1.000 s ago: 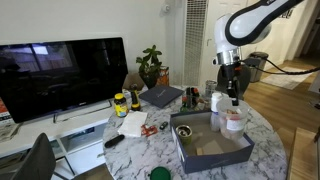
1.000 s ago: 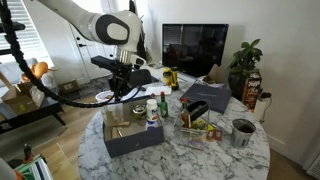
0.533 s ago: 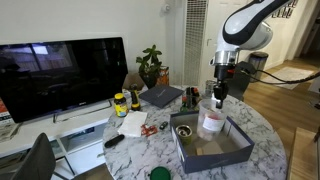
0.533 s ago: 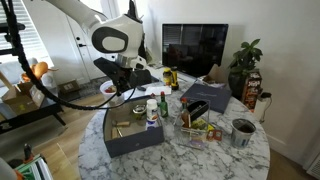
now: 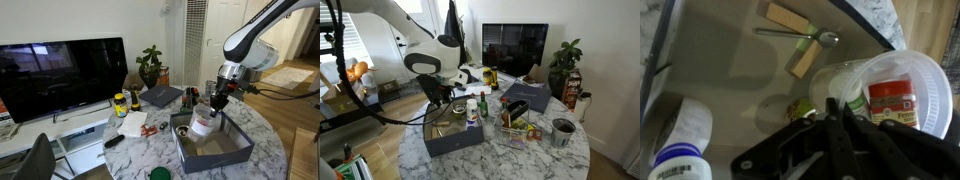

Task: Put the clear cup in the box

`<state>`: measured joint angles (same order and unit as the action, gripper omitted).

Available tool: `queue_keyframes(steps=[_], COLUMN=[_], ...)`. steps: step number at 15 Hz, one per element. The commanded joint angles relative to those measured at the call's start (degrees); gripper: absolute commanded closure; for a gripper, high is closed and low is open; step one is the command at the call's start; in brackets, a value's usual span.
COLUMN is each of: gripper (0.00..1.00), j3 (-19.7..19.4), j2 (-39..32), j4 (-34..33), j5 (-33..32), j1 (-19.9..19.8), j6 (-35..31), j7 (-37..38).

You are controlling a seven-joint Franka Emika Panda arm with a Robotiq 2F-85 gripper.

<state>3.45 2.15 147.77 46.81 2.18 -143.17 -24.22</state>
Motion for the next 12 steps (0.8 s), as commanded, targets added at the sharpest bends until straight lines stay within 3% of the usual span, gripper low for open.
queue_keyframes(steps=[1, 9, 12], gripper=[0.99, 0.99, 0.99], j3=[1.38, 5.64, 6.37], j2=[0.96, -2.58, -4.04], j4=[5.12, 5.82, 6.42], j5=[0.28, 1.78, -2.96], j1=[2.18, 6.66, 7.16], j6=[-4.57, -17.08, -22.08], j7=[2.99, 12.37, 21.53])
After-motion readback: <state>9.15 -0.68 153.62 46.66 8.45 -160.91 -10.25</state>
